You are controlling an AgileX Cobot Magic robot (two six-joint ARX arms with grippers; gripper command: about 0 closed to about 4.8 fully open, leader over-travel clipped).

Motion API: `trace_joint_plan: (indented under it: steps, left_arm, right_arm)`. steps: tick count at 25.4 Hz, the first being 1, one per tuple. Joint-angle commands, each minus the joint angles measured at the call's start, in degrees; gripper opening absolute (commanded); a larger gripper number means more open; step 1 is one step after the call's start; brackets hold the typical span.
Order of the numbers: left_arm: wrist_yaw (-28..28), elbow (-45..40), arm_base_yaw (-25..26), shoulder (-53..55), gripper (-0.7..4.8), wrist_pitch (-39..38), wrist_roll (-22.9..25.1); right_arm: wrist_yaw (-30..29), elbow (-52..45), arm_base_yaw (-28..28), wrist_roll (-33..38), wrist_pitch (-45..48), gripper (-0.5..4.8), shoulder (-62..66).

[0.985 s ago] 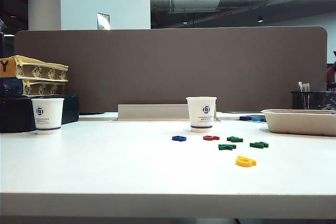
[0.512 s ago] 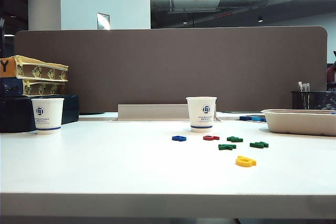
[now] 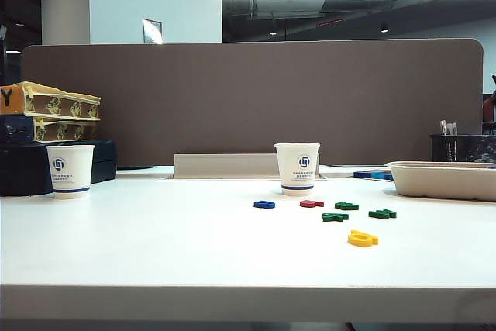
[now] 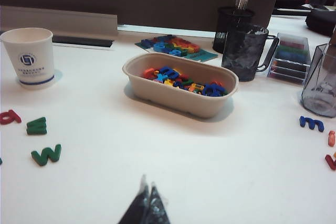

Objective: Pick up the letter "c" and put it in the paper cup.

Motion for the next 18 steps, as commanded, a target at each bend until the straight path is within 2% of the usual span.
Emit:
trace_joint_plan:
  steps: [1,6,10,13,18]
  left_arm:
    - [-0.4,0.0,0.0,0.0,-0.05,0.7,0.0]
    - [-0.9,0.0,0.0,0.0,-0.05,0.8,0.0]
    - [-5.0,-0.3,0.0,-0.2,-0.06,3.9,-0.5]
    - [-3.8,-1.5,0.0,-0.4,-0.06,10.6,-0.5]
    - [-0.8,-2.8,0.0,-0.5,-0.06,11.1,-0.9]
  right_arm:
    - [0.1,0.1,-0.1,-0.2,1.8,-0.06,0.0]
    - [0.1,0.2,0.0,-0.1,0.9,-0.06,0.0]
    - [0.1,0.2,0.0,-0.1,0.9,-0.06,0.0]
    - [0.1,0.2,0.0,-0.1,0.9,-0.06,0.0]
    - [0.1,0.2,0.0,-0.1,0.9,-0.06,0.0]
